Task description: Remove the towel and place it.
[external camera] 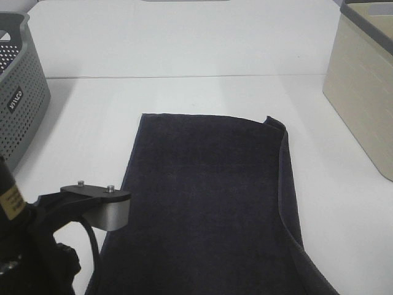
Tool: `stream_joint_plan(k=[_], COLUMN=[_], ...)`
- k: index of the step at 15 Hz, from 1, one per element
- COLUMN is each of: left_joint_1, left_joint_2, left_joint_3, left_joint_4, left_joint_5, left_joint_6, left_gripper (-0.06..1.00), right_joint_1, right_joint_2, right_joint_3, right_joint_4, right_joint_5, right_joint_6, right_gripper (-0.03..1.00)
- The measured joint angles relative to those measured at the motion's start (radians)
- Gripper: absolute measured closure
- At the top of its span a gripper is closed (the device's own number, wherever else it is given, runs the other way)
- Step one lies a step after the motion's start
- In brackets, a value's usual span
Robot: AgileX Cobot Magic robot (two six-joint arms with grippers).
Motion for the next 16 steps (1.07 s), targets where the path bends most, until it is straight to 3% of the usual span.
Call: stream_joint_plan(k=[2,6,9,11,13,15,16], left_joint_1=[0.0,0.0,0.0,0.003,0.012,0.066,0.102], left_joint_2=[0.058,0.06,0.045,-0.006,-0.052,-0.056,-0.05], left_joint_3=[0.0,-0.002,-0.034,-0.145,-0.314,-0.503,-0.588], left_joint_4=[-0.069,-0.078,-0.049,0.091,0.312,0.534,0.603], left_joint_5=[-0.005,-0.005,-0.008,-0.007,-0.006,-0.017,-0.023], left_joint_6=[0.019,0.014,0.014,-0.051,-0.151,-0.186,-0.185], left_gripper=[0.94,0.94,0.94,0.94,0.94,0.94,0.94], right_joint_1=[0.0,0.0,0.0,0.0,0.0,0.0,0.002], right_joint_2=[0.02,0.022,0.022,0.024,0.055,0.13,0.167], right_joint_3=[0.029,0.018,-0.128,-0.26,-0.395,-0.544,-0.626], right_joint_4=[-0.055,-0.068,-0.106,-0.163,-0.23,-0.276,-0.281], right_joint_5=[-0.002,-0.002,0.001,0.003,-0.04,-0.106,-0.138], right_joint_6=[-0.012,-0.026,-0.027,-0.029,-0.029,-0.033,-0.034], right_gripper=[0.95,0.95,0.95,0.95,0.95,0.95,0.95])
